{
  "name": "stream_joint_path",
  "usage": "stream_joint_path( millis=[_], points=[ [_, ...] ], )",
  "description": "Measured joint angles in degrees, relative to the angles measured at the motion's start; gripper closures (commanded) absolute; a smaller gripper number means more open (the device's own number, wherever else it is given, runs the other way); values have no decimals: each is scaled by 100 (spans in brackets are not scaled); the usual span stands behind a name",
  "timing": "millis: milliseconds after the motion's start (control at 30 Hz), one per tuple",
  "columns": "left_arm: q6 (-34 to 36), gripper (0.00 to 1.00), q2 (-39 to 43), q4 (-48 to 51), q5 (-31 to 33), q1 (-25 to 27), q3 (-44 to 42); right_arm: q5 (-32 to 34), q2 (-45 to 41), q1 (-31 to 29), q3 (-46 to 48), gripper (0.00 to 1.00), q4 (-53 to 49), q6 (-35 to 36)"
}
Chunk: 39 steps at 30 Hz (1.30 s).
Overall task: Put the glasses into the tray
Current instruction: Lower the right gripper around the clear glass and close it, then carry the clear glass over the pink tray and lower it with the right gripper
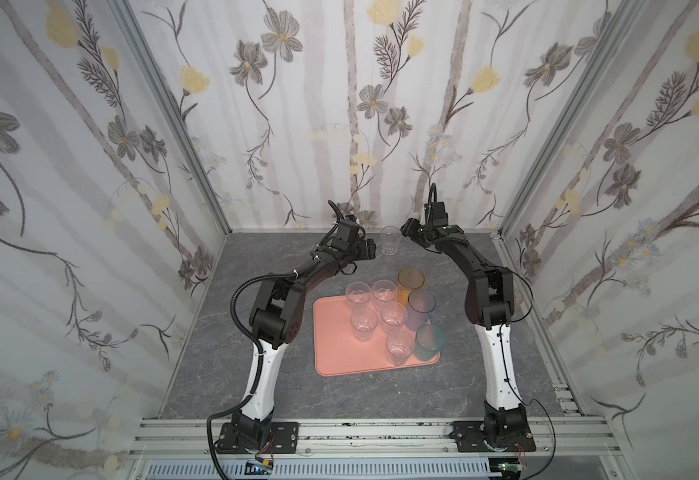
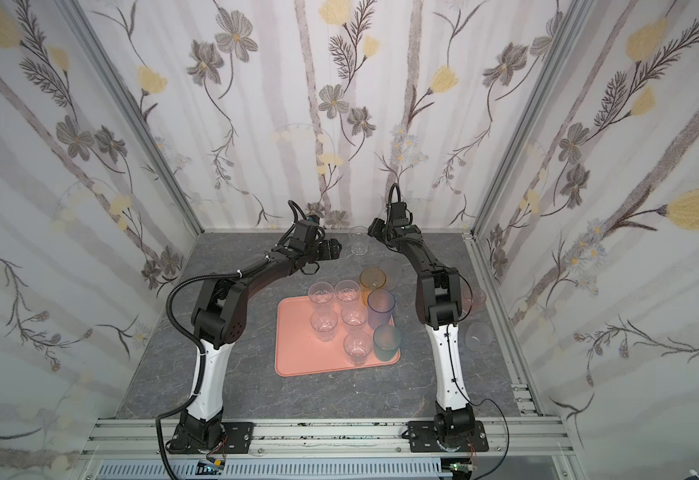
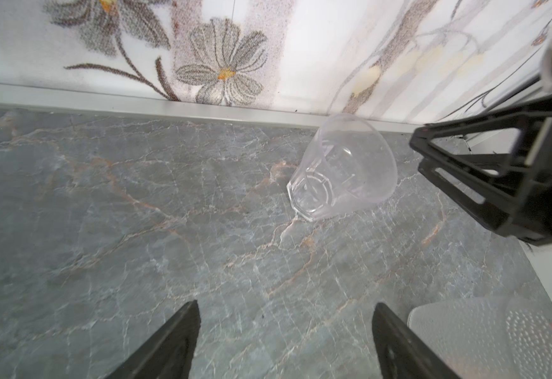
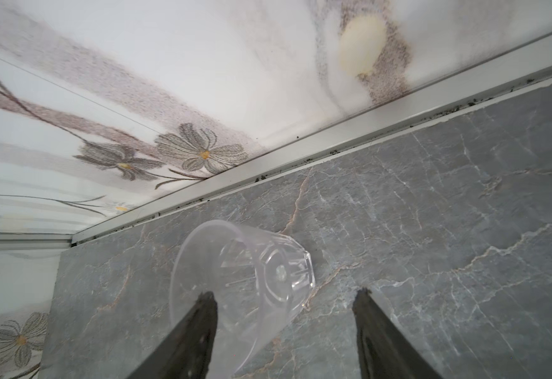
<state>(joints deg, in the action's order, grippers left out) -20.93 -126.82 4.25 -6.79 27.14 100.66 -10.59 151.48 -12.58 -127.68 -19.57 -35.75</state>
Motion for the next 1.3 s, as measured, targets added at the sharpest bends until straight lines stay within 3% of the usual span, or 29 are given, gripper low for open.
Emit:
stream_joint_path(
  millis=[333,900,1200,1300],
  points=[
    [273,13,636,20,216,0,-839,-103,535,-79,-509,43,219,-87],
    [262,13,940,28,269,2,-1241,205,514,-63,-544,76,-208,199],
    [243,13,1351,24,297,2,-1519,380,190,-61,-254,100,-400,393],
    [227,13,1572,22,337,2,-1690,450,63,-50,-166,100,-562,492]
  ],
)
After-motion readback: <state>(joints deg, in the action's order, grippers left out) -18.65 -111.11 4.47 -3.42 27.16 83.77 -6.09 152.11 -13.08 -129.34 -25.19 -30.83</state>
